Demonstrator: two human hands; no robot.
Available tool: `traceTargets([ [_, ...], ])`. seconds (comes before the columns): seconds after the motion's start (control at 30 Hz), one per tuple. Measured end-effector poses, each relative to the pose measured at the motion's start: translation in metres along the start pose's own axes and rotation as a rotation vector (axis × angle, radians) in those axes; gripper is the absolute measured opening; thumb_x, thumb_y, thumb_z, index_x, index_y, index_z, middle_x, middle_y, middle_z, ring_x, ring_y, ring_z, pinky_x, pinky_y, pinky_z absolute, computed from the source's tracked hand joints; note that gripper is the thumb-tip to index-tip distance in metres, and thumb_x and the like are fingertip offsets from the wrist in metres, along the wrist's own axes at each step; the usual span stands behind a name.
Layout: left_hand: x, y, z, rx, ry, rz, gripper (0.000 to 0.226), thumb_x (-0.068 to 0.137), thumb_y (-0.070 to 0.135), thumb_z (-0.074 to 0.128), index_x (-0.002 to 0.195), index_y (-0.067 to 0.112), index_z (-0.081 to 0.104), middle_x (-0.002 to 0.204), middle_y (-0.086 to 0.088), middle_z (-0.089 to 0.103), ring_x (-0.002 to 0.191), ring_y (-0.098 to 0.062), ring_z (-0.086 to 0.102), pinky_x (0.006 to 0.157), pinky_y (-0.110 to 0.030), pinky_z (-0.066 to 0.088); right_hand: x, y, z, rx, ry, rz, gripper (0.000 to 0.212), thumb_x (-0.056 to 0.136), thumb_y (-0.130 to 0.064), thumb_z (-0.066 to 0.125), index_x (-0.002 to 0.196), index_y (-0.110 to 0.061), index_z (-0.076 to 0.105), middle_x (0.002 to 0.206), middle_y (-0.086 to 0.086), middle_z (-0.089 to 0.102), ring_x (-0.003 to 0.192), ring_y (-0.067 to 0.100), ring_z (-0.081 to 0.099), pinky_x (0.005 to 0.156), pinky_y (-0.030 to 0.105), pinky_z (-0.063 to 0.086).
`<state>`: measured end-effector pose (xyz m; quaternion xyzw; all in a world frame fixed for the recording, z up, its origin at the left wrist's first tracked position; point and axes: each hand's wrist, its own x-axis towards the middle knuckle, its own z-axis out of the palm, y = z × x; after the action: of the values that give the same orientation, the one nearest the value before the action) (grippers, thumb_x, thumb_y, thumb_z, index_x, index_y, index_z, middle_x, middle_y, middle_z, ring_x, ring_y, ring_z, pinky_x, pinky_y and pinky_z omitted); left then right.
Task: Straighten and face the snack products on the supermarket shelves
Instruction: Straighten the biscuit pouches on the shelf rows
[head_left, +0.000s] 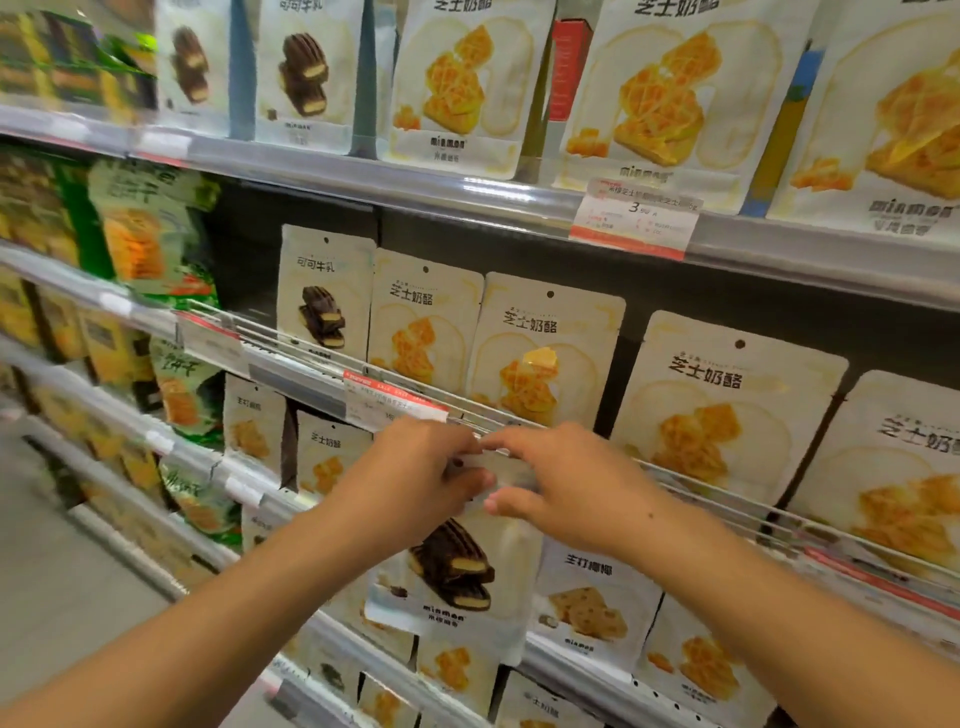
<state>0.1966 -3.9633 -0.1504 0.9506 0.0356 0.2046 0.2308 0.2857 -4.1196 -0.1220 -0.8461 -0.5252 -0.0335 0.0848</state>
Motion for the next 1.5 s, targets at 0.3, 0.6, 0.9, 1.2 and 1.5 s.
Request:
traceTargets([
  [0.3,-0.065,-0.089,-0.058,-0.018,0.025,-0.201,0.011,0.088,0.038,0.067,0.091,0.027,0.065,0.079,0.011,0.068,0.066,0.0,0.066,0.067,-0.029,0.058,0.076,-0.069,0.033,-0.007,-0.113,-0.114,0.029,0.085,-0.051,0.064,0.067,-0.035,0.049,0.066,-0.013,0.052,0.065,0.007,0.052,0.06,0.032,0.049],
  [0.6,-0.102,-0.264,-0.132,0.123,0.029,-0.361,0.008,0.09,0.035,0.065,0.082,0.032,0.063,0.075,0.018,0.063,0.068,0.003,0.06,0.063,-0.014,0.048,0.176,-0.115,0.034,0.097,-0.04,-0.031,0.017,0.084,-0.043,0.066,0.098,-0.033,0.069,0.087,-0.011,0.069,0.082,0.003,0.064,0.073,0.034,0.057],
  [0.9,-0.069,-0.382,-0.178,0.108,-0.016,-0.309,0.007,0.091,0.039,0.061,0.085,0.036,0.061,0.076,0.022,0.061,0.072,0.006,0.059,0.063,-0.013,0.047,0.286,-0.157,0.001,0.197,0.313,0.094,0.018,0.079,-0.04,0.066,0.089,-0.026,0.071,0.084,-0.01,0.07,0.079,0.008,0.065,0.066,0.036,0.059],
  [1.2,0.025,-0.47,-0.201,0.225,0.034,-0.229,0.023,0.093,0.042,0.055,0.112,0.029,0.06,0.106,0.014,0.062,0.096,-0.004,0.056,0.082,-0.026,0.05,0.381,-0.169,-0.011,0.127,0.614,0.056,0.006,0.086,-0.025,0.069,0.088,-0.02,0.071,0.076,-0.013,0.066,0.069,0.007,0.06,0.055,0.019,0.043],
  [1.5,0.111,-0.535,-0.191,0.54,0.064,-0.01,0.073,0.089,0.057,0.055,0.148,0.021,0.031,0.147,-0.002,0.037,0.134,-0.021,0.034,0.109,-0.038,0.036,0.441,-0.162,0.011,-0.131,0.827,-0.012,0.015,0.089,-0.027,0.064,0.091,-0.013,0.07,0.071,0.0,0.067,0.056,0.018,0.055,0.051,0.028,0.044],
])
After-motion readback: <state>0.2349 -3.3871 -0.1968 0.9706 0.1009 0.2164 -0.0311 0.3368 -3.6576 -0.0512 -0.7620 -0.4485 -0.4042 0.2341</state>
